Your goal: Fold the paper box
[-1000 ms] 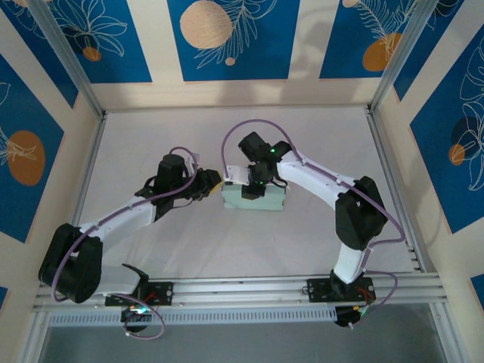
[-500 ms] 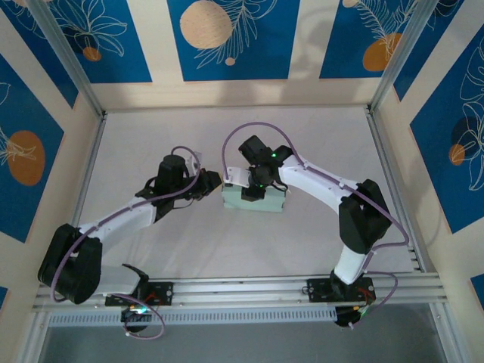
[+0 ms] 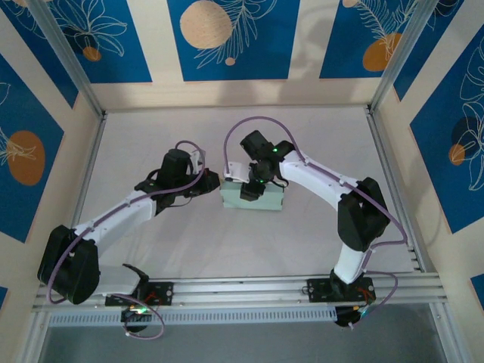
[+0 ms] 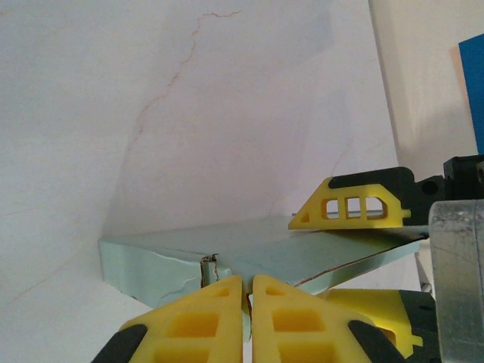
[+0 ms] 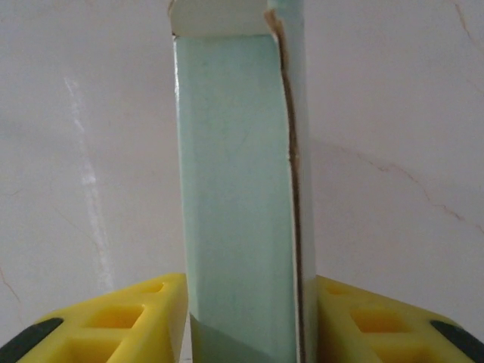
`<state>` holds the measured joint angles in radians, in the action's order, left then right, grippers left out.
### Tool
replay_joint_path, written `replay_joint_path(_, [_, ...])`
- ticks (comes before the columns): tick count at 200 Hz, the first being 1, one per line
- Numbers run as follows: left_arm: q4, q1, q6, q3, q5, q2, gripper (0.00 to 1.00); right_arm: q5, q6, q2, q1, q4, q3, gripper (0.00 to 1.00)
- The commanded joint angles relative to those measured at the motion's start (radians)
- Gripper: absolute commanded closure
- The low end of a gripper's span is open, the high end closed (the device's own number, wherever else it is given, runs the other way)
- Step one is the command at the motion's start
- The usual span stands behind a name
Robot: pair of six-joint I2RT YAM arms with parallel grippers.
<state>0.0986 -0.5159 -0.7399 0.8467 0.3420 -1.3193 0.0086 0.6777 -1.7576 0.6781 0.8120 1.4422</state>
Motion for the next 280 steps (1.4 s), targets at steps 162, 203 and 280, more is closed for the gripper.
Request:
replay_joint_path(162, [0.247,-0.075,0.179,0.137,-0.156,-0.07,0.93,0.367,-0.794,0.511,0.013,-0.039,-0.236,0.67])
replay_joint_path(203, [0.267,-0.077,0.193,0.157,-0.155,-0.082,0.93,0.472,-0.899,0.612,-0.007,0.073,-0.385,0.58])
replay_joint_path(280, [0.298,-0.076,0.215,0.189,-0.15,-0.089,0.93,0.325,-0.734,0.586,-0.119,-0.078,-0.447,0.67])
